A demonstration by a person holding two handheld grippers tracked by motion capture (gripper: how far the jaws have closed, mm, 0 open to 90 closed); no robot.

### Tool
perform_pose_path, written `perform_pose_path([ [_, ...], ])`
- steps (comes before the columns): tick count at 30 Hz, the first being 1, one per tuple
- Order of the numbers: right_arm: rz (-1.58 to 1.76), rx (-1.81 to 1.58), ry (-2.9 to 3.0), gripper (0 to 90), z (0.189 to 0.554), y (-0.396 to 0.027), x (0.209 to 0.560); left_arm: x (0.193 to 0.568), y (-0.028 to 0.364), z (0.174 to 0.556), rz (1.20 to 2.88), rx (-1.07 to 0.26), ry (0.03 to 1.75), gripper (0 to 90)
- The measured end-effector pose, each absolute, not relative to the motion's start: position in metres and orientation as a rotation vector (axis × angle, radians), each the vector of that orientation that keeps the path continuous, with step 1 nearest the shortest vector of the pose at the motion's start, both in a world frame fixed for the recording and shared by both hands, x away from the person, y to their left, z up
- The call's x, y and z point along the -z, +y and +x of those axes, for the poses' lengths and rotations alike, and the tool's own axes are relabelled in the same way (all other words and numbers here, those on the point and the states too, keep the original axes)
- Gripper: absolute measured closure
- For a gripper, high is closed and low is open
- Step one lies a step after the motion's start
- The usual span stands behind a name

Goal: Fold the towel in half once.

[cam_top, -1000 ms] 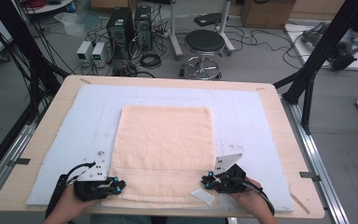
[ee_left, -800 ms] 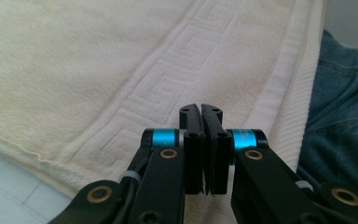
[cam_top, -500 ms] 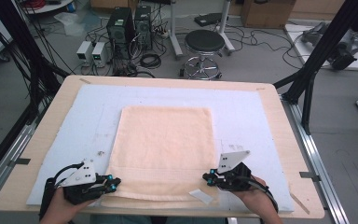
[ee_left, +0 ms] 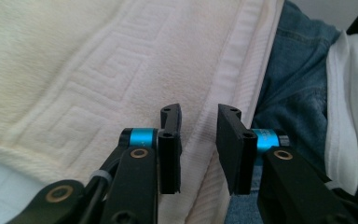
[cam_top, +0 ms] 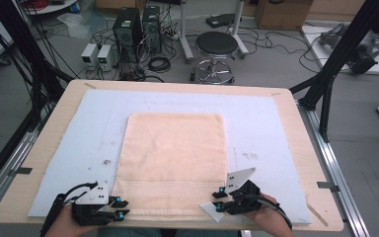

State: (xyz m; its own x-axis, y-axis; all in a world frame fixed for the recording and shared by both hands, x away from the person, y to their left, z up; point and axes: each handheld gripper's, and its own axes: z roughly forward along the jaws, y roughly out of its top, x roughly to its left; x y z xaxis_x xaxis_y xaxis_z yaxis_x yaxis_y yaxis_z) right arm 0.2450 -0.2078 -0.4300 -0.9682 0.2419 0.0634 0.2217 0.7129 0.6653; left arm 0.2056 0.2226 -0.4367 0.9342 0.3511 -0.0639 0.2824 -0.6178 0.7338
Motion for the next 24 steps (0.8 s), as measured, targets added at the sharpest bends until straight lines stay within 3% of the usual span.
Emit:
perform_pose_path([
  [4, 0.394, -1.129, 2.879, 84.5, 0.245, -0.208, 0.433, 0.436, 0.221, 0.208, 2.276, -0.117, 0.444, 83.2],
  [6, 0.382, -1.128, 2.87, 86.4, 0.244, -0.208, 0.432, 0.433, 0.219, 0.207, 2.281, -0.139, 0.441, 85.3],
  [18, 0.358, -1.281, 2.804, 86.9, 0.23, -0.225, 0.399, 0.412, 0.226, 0.195, 2.184, -0.178, 0.427, 86.0],
  [24, 0.377, -1.215, 2.883, 85.4, 0.226, -0.222, 0.419, 0.429, 0.22, 0.195, 2.256, -0.108, 0.422, 84.8],
])
